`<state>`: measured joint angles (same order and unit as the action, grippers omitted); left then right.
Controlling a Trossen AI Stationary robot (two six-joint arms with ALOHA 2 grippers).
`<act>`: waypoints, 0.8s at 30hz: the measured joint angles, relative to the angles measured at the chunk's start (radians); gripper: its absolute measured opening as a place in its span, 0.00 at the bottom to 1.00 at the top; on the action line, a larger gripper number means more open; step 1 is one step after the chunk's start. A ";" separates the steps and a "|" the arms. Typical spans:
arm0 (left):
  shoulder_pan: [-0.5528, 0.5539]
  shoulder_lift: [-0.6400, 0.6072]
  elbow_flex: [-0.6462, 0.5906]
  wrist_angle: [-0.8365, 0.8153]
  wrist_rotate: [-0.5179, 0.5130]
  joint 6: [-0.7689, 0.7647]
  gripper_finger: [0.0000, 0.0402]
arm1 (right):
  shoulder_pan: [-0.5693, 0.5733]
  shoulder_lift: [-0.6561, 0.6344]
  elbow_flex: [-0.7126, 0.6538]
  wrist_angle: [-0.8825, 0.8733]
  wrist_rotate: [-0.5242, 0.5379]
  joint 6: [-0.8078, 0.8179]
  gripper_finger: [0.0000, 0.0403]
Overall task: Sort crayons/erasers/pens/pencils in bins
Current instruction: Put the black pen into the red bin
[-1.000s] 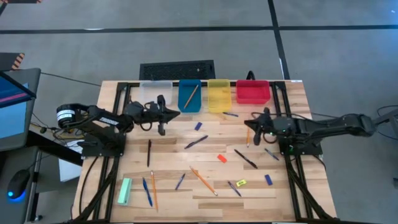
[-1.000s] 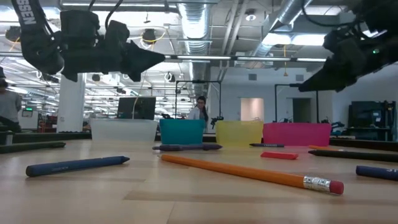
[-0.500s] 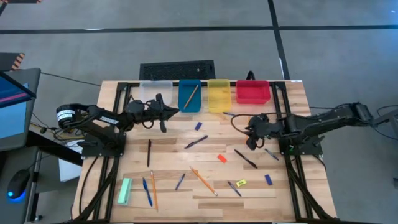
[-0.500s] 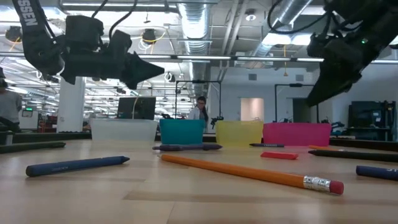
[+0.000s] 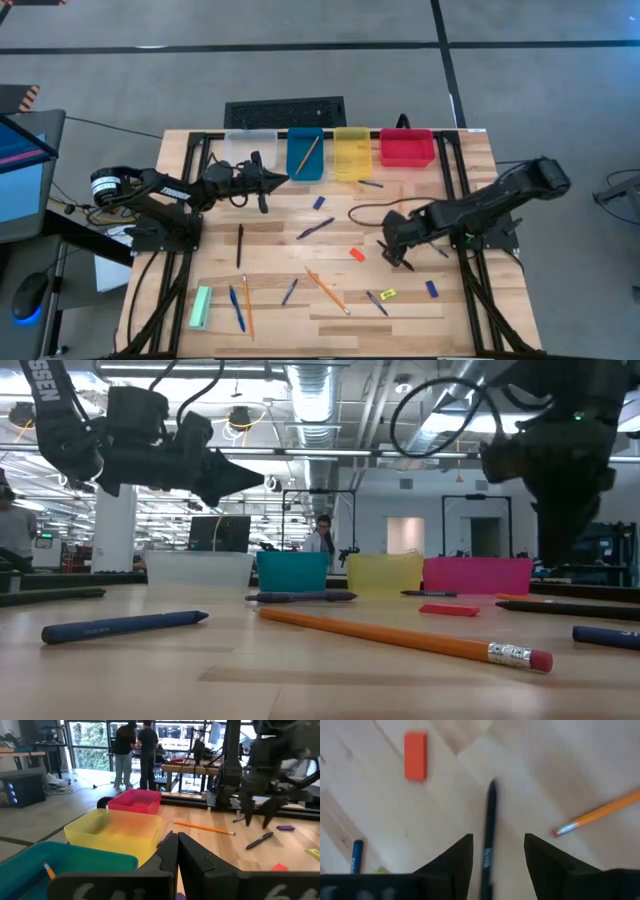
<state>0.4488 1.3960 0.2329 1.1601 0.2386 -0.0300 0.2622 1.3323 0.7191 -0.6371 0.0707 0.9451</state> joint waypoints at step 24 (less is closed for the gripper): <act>0.000 0.000 -0.001 -0.034 0.002 -0.006 0.00 | 0.031 0.305 0.099 -0.059 -0.021 0.067 0.31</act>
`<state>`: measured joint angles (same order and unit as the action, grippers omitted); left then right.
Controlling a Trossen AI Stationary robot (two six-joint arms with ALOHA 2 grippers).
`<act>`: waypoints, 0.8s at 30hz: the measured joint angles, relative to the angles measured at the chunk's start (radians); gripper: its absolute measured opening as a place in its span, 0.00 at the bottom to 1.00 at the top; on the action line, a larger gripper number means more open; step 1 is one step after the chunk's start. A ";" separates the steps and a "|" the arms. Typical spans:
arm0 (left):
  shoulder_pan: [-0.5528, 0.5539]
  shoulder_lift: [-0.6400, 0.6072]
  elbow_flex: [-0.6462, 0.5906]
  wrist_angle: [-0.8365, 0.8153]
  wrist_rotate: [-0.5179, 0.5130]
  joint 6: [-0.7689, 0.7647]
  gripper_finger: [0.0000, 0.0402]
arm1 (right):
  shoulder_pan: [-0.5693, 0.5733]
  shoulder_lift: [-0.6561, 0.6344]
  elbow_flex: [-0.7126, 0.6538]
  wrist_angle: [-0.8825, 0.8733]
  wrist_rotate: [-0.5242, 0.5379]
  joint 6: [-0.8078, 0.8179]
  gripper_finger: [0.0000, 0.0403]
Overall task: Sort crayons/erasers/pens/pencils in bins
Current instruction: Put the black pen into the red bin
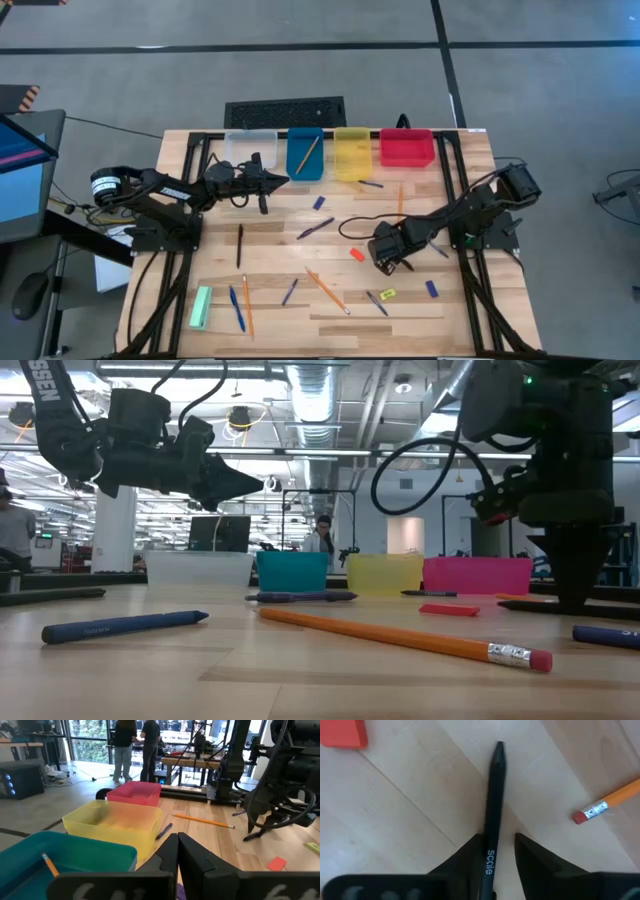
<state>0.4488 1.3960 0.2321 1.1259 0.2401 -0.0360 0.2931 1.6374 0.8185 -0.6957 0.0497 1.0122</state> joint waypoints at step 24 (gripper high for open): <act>0.000 0.000 0.000 0.059 0.052 -0.066 0.00 | -0.037 -0.058 -0.009 0.019 0.035 -0.110 0.16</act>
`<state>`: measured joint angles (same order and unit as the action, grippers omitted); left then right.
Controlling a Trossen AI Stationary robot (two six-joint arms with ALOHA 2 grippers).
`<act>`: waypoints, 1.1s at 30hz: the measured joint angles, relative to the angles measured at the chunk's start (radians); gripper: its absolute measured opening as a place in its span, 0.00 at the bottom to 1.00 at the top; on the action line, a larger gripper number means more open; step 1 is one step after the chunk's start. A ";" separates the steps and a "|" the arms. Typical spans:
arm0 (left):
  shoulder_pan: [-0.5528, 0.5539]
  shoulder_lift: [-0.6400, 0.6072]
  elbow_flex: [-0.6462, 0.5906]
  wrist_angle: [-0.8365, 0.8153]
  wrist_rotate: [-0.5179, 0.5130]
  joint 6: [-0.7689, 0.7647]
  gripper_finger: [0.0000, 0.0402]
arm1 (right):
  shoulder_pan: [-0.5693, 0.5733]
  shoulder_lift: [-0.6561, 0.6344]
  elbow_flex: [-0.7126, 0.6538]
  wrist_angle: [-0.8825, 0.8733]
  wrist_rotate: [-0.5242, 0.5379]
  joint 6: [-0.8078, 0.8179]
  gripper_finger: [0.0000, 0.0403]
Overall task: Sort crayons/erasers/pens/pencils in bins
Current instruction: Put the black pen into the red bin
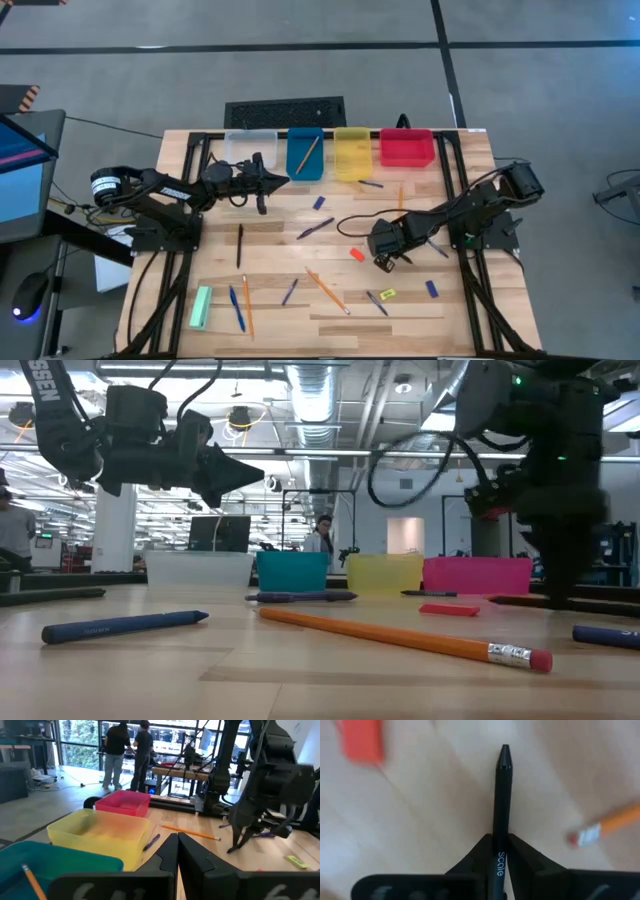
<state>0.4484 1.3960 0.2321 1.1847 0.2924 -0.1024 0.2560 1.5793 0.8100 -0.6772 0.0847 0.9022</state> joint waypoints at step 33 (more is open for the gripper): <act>-0.001 0.000 0.000 0.001 -0.002 0.002 0.00 | -0.676 -0.106 0.381 0.099 0.150 -0.980 0.16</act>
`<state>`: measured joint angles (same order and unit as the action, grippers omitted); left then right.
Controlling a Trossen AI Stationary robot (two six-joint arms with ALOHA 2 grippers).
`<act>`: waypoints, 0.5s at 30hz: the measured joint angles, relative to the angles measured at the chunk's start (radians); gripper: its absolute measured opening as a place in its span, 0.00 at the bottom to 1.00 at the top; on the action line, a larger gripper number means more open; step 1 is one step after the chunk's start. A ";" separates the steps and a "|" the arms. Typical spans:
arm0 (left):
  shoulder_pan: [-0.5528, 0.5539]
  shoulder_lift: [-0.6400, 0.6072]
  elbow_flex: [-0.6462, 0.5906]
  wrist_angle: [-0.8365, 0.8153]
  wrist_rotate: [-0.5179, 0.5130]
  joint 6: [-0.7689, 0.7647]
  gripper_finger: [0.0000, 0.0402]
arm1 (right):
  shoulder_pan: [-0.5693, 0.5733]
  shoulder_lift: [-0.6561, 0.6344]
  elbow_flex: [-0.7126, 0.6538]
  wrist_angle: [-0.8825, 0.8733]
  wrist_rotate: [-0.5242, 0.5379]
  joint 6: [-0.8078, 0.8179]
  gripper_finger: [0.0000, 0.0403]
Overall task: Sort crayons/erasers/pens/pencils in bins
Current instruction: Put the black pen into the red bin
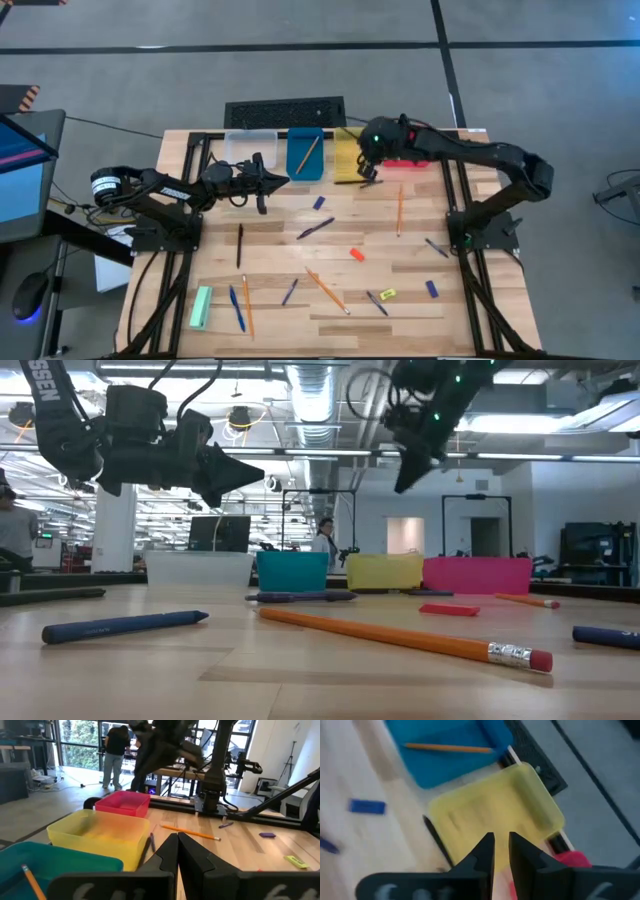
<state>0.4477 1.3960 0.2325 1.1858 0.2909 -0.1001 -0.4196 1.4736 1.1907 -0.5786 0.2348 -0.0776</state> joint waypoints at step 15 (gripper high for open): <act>0.000 0.000 0.000 -0.009 -0.002 0.026 0.00 | 0.052 0.021 -0.117 0.000 -0.223 -0.091 0.16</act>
<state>0.4473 1.3960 0.2329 1.1770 0.2885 -0.0746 -0.3672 1.4947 1.0735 -0.5790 0.0119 -0.1689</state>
